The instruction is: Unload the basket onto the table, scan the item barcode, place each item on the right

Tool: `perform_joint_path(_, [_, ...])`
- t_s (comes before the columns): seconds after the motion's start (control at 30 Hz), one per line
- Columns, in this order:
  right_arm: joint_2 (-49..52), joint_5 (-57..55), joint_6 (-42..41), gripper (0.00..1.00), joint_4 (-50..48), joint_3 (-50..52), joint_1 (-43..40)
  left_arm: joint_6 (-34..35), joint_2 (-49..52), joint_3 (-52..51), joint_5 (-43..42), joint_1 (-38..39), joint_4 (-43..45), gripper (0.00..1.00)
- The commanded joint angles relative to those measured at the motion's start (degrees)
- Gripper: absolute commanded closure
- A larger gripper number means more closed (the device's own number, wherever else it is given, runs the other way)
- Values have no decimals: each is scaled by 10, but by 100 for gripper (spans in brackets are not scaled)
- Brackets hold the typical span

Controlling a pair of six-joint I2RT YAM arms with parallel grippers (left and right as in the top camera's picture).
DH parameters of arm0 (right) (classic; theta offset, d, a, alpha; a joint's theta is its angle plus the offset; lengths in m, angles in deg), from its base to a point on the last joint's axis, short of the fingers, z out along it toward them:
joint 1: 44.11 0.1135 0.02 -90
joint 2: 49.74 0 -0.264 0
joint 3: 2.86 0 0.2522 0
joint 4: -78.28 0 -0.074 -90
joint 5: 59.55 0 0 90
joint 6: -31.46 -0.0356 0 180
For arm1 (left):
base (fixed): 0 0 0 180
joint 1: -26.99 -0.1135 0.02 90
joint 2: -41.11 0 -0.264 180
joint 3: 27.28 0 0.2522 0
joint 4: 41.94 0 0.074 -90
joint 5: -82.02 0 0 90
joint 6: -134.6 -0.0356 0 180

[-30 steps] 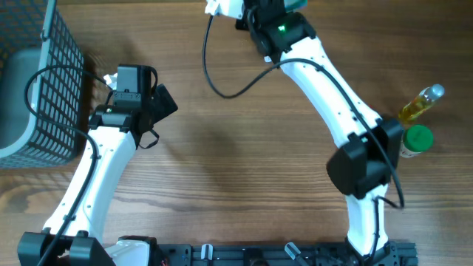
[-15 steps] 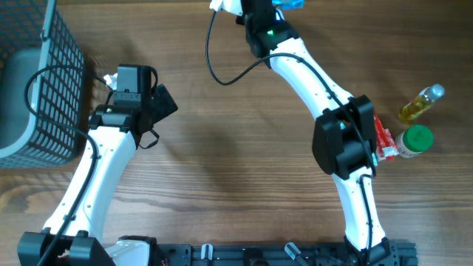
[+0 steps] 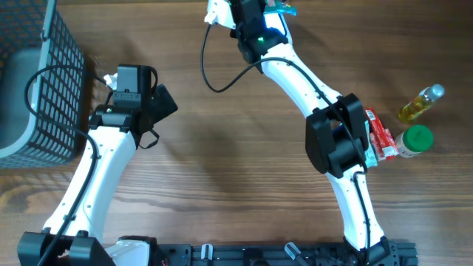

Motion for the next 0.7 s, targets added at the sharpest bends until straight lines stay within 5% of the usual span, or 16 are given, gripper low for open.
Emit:
perform_joint_path(0.0, [-23, 1, -35, 96, 20, -4, 4, -3, 2, 3, 11, -3, 2, 0])
perform_joint_path(0.67, [-78, 28, -185, 96, 146, -4, -10, -3, 2, 3, 11, -3, 1, 0])
